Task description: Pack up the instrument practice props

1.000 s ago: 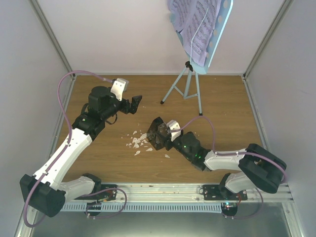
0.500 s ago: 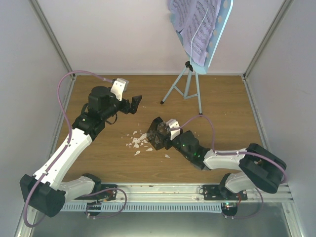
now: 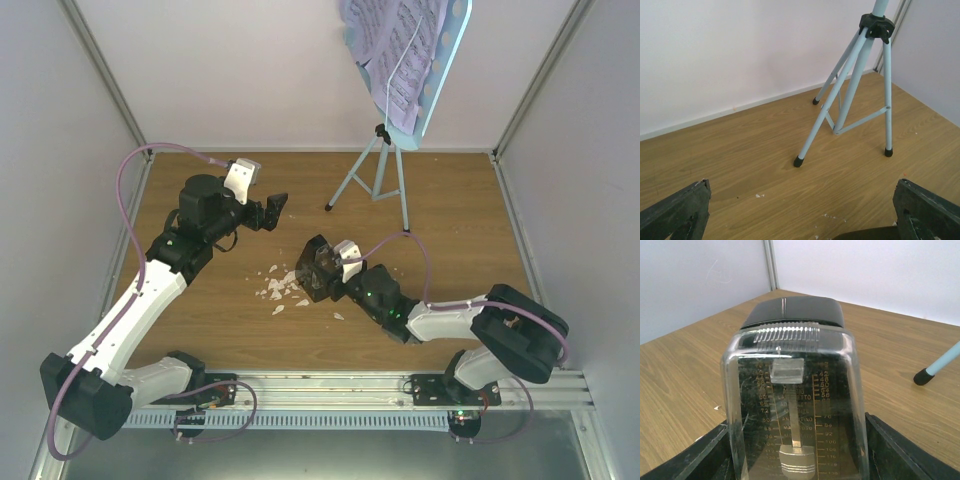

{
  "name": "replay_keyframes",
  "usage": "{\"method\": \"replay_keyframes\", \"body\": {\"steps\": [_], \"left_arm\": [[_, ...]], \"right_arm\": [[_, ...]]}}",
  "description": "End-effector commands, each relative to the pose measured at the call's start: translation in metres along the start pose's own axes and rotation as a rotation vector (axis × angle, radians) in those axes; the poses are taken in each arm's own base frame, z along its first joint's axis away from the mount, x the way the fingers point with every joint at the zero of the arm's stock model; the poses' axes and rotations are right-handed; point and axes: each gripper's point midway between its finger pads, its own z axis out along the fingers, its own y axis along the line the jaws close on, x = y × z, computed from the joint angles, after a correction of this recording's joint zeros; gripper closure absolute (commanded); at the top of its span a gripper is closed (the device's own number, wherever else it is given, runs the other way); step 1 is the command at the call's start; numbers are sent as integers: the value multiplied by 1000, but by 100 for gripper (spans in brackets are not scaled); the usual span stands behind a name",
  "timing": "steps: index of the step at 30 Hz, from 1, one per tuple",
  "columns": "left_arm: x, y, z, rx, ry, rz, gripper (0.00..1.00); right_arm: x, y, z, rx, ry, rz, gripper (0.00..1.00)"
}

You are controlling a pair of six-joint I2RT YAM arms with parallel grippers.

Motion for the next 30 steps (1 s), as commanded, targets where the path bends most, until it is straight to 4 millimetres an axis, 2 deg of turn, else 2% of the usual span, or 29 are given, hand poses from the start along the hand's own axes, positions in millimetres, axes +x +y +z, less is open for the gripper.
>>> {"method": "replay_keyframes", "body": {"steps": [1, 7, 30], "left_arm": [[-10, 0, -1, 7, -48, 14, 1], [-10, 0, -1, 8, -46, 14, 1], [-9, -1, 0, 13, -42, 12, 1]], "right_arm": [[14, 2, 1, -8, 38, -14, 45], [15, 3, 0, -17, 36, -39, 44], [5, 2, 9, -11, 45, -103, 26]]}}
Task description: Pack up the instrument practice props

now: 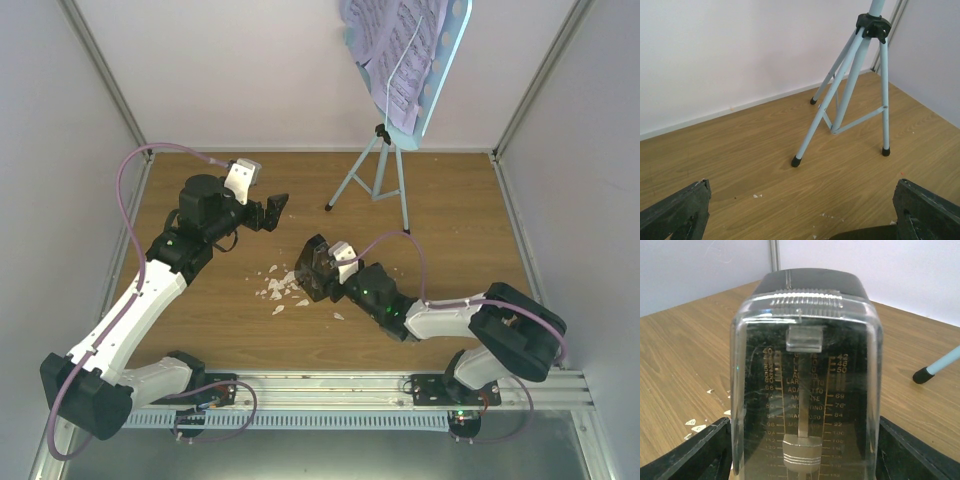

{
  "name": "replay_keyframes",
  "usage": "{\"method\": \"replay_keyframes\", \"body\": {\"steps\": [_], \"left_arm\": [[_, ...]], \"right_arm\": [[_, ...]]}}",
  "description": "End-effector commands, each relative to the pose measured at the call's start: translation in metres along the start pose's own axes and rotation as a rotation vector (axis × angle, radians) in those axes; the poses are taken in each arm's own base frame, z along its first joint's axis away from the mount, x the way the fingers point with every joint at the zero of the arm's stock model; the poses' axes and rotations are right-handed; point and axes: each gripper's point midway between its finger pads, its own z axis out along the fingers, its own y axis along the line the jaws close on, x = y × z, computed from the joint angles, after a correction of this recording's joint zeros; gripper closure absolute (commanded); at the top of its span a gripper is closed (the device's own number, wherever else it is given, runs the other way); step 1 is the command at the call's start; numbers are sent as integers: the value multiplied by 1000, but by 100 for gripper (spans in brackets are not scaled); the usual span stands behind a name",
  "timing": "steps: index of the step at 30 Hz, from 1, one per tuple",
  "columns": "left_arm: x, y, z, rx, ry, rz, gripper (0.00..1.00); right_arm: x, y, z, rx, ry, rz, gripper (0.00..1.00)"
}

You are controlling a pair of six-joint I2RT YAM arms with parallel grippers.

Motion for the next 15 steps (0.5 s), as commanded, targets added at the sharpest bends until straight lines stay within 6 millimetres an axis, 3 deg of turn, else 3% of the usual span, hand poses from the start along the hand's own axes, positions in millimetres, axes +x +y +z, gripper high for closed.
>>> {"method": "replay_keyframes", "body": {"steps": [1, 5, 9, 15], "left_arm": [[-9, 1, 0, 3, -44, 14, 1], [-9, 1, 0, 3, -42, 13, 1], [-9, 2, 0, -4, -43, 14, 1], [-11, 4, -2, -17, -52, 15, 1]], "right_arm": [[-4, 0, 5, -2, 0, -19, 25], [-7, -2, 5, 5, -7, -21, 17], [-11, -5, -1, 18, -22, -31, 1], [-22, -12, -24, 39, -40, -83, 1]]}}
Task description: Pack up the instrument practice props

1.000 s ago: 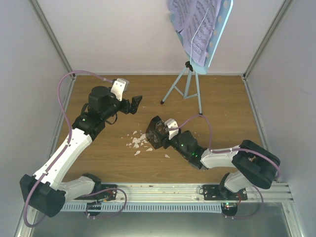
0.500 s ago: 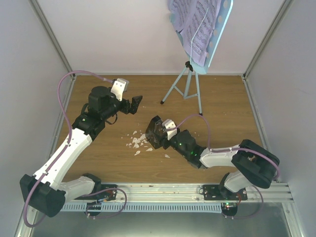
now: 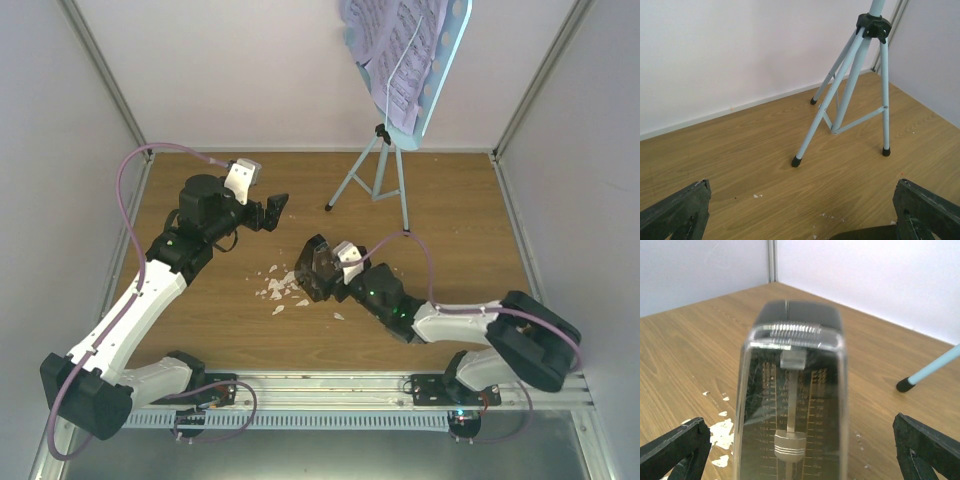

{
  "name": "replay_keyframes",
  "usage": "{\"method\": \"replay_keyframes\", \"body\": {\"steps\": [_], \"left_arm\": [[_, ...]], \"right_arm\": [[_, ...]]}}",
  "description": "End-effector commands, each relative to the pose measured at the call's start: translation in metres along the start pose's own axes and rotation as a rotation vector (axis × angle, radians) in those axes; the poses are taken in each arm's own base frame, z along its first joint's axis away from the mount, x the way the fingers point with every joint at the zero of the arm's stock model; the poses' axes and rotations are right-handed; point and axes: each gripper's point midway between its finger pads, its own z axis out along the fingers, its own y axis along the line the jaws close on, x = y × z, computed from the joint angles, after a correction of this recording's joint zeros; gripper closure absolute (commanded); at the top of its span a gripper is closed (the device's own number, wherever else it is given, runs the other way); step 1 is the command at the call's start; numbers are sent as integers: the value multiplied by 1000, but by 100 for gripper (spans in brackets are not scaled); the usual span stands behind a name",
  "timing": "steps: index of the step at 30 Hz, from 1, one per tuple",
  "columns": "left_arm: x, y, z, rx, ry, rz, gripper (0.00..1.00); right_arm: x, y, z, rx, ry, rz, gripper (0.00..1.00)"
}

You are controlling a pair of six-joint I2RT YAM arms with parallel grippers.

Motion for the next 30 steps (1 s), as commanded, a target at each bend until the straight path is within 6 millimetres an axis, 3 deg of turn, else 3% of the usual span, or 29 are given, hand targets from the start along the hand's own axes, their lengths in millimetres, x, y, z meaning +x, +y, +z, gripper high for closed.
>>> {"method": "replay_keyframes", "body": {"steps": [1, 4, 7, 12, 19, 23, 26, 28, 30], "left_arm": [[-11, 4, -3, -18, -57, 14, 1], [-13, 5, -6, -29, -71, 12, 1], [-19, 7, -12, -43, -101, 6, 1], [-25, 3, -21, -29, -151, 7, 1], [-29, 11, -27, -77, -154, -100, 1], [-12, 21, -29, -135, -114, -199, 1], [13, 15, -23, -90, -70, -249, 1], [35, -4, -16, 30, -18, -250, 1], [52, -37, -12, 218, 6, -233, 1]], "right_arm": [[-17, -6, -20, 5, -22, -52, 0], [-25, -9, -40, -4, -19, -25, 0], [-35, -33, -65, 79, -64, 69, 1], [-42, -102, -91, 214, -90, 276, 0], [-26, -182, -105, 327, 29, 445, 0], [-3, -224, -126, 441, 53, 556, 0], [13, -241, -136, 504, 84, 615, 0], [20, -242, -138, 517, 96, 625, 0], [24, -241, -137, 512, 103, 624, 0]]}}
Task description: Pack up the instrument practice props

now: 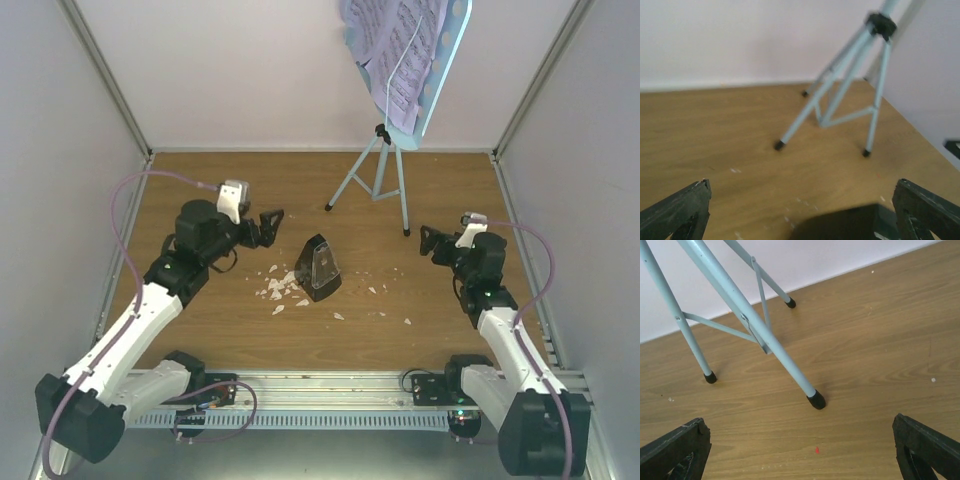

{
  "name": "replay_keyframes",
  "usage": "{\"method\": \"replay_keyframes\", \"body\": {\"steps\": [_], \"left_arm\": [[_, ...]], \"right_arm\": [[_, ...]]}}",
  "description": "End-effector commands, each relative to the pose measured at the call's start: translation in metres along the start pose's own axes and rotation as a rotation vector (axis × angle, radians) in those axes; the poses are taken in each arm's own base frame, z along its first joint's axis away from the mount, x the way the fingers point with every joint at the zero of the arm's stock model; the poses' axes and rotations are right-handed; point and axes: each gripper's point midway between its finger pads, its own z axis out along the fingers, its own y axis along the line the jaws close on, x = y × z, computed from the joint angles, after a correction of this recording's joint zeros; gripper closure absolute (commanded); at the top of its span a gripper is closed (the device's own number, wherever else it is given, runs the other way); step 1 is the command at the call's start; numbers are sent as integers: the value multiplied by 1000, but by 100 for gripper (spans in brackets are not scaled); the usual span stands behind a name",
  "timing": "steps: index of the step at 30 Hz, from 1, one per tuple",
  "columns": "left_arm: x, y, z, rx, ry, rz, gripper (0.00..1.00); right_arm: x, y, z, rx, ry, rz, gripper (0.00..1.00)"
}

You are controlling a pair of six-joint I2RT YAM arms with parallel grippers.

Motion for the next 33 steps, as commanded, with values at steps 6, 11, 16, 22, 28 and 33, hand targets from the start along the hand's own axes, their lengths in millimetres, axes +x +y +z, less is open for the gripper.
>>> {"method": "replay_keyframes", "body": {"steps": [6, 11, 16, 22, 28, 33], "left_arm": [[89, -110, 25, 446, 211, 235, 4], [111, -128, 43, 486, 265, 302, 2], [117, -115, 59, 385, 264, 330, 1], [117, -116, 59, 392, 238, 331, 1], [114, -115, 58, 394, 209, 367, 4], [119, -109, 63, 367, 207, 389, 15]], "right_arm": [[19, -1, -2, -28, 47, 33, 0], [24, 1, -4, -49, 48, 32, 1], [27, 3, -5, -59, 54, 27, 1], [26, 12, -6, -119, 48, 10, 0], [26, 18, -8, -155, 36, 0, 0], [30, 20, -7, -170, 48, 5, 0]]}}
